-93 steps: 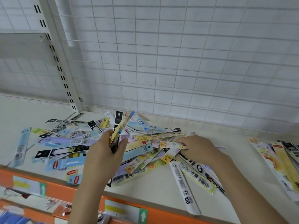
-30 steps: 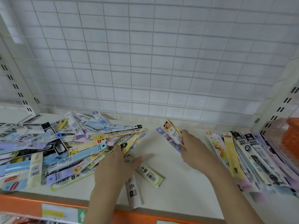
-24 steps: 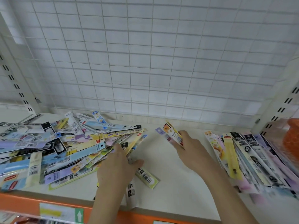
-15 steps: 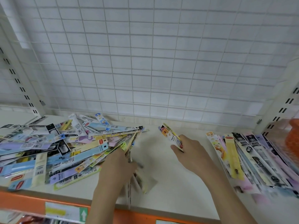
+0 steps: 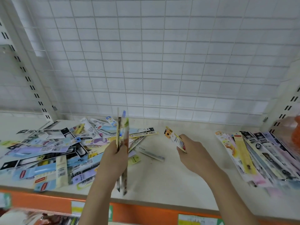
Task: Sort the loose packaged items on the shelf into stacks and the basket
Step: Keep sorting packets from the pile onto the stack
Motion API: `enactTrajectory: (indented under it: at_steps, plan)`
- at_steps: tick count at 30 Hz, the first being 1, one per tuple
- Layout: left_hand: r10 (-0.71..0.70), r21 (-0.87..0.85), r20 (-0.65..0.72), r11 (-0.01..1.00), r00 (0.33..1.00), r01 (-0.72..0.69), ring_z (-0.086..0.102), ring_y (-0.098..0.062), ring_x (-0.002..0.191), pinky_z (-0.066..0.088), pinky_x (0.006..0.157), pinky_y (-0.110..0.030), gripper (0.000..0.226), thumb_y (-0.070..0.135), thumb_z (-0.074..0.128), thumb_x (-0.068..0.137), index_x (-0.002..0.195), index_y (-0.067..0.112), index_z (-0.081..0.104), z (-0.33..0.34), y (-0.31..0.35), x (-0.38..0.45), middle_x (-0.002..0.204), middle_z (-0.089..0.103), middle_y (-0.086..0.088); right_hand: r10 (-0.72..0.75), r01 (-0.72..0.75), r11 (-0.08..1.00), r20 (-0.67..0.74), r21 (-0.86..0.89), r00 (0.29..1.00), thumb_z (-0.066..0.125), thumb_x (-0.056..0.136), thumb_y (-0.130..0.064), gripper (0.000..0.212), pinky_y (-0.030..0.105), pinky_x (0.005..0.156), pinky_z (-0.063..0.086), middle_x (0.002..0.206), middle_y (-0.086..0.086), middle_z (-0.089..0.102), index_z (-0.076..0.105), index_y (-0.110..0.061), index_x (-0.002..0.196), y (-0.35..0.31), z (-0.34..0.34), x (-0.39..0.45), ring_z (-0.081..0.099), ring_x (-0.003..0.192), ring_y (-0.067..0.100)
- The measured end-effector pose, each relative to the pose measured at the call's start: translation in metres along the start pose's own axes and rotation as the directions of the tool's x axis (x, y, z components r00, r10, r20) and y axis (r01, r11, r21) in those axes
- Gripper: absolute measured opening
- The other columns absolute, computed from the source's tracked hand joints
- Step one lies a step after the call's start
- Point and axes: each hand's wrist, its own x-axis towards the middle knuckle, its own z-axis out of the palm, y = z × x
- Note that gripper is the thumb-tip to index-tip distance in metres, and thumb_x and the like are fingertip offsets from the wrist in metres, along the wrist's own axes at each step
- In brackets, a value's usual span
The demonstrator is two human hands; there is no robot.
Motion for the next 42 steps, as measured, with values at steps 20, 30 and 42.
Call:
enactTrajectory:
  at_steps: [20,30,42]
  plan:
    - [0.053,-0.151,-0.178,0.985,0.983,-0.081,0.039,-0.017,0.047,0.035,0.046,-0.025,0.031,0.030,0.041,0.098,0.075,0.008,0.043,-0.081,-0.033,0.015,0.060,0.042,-0.003,0.021,0.001,0.986,0.129,-0.167,0.991,0.054,0.087,-0.047,0.048,0.034,0.081,0.043,0.115,0.007,0.052,0.048,-0.019,0.125,-0.063,0.057,0.036,0.053,0.107,0.025]
    - [0.074,-0.133,-0.145,0.987,0.987,-0.094,0.046,-0.019,0.054,0.040,0.051,-0.026,0.030,0.028,0.043,0.097,0.073,0.012,0.048,-0.077,-0.032,0.027,0.064,0.049,-0.008,0.113,-0.063,0.965,0.188,-0.253,0.976,0.052,0.088,-0.034,0.018,0.029,0.062,0.039,0.088,0.000,0.055,0.044,-0.020,0.079,-0.049,0.027,0.028,0.054,0.082,0.024]
    - [0.204,0.013,-0.012,0.979,0.979,-0.204,0.034,-0.020,0.048,0.030,0.052,-0.029,0.036,0.025,0.049,0.094,0.063,0.012,0.037,-0.047,-0.027,0.039,0.052,0.034,-0.001,0.251,-0.212,0.925,0.088,-0.314,0.964,0.049,0.083,-0.060,0.041,0.030,0.064,0.041,0.090,-0.002,0.057,0.047,-0.021,0.095,-0.018,0.002,-0.004,0.057,0.083,0.023]
